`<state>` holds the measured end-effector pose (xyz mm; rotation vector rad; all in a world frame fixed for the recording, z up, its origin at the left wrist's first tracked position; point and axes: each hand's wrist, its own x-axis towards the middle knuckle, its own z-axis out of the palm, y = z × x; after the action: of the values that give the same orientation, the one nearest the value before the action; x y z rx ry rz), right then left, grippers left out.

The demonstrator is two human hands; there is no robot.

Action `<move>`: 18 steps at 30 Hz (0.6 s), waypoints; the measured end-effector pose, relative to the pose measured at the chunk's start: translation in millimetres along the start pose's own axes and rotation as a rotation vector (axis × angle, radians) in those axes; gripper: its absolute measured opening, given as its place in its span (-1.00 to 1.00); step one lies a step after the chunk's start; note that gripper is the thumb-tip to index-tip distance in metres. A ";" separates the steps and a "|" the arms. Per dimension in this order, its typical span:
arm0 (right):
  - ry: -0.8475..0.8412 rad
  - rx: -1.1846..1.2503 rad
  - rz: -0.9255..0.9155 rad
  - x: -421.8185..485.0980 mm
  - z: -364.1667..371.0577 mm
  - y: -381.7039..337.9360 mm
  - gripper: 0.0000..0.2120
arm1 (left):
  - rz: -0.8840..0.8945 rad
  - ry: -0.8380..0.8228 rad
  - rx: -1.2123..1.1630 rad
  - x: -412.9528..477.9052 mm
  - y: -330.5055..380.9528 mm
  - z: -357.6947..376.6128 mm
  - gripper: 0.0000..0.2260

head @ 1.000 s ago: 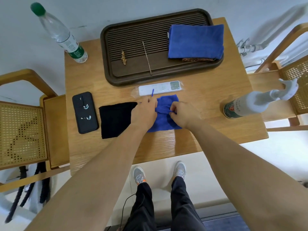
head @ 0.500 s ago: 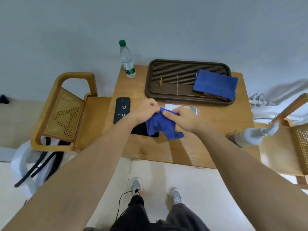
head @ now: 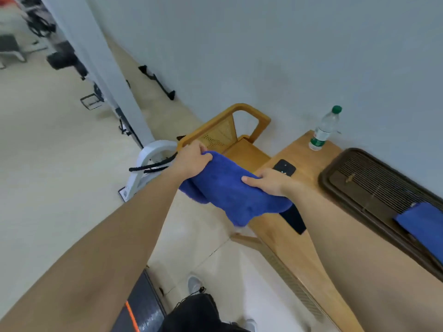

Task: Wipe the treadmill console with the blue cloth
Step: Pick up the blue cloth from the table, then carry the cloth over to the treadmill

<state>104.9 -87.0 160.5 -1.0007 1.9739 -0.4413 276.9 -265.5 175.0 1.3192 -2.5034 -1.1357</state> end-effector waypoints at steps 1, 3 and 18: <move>-0.037 -0.015 -0.032 13.1 6.4 -19.0 -0.42 | -0.042 0.038 0.007 -2.3 -20.1 -18.4 -0.83; -0.096 -0.042 -0.107 38.5 20.3 -60.0 -0.40 | -0.106 0.078 0.035 -6.7 -61.0 -54.4 -0.77; -0.303 -0.694 -0.509 207.6 185.8 -404.3 -0.72 | -0.552 0.235 -0.073 -56.8 -320.4 -270.5 -0.75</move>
<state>387.2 -487.3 195.0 -1.8988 1.5952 0.1570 635.9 -489.6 175.1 2.0576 -1.9657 -1.0552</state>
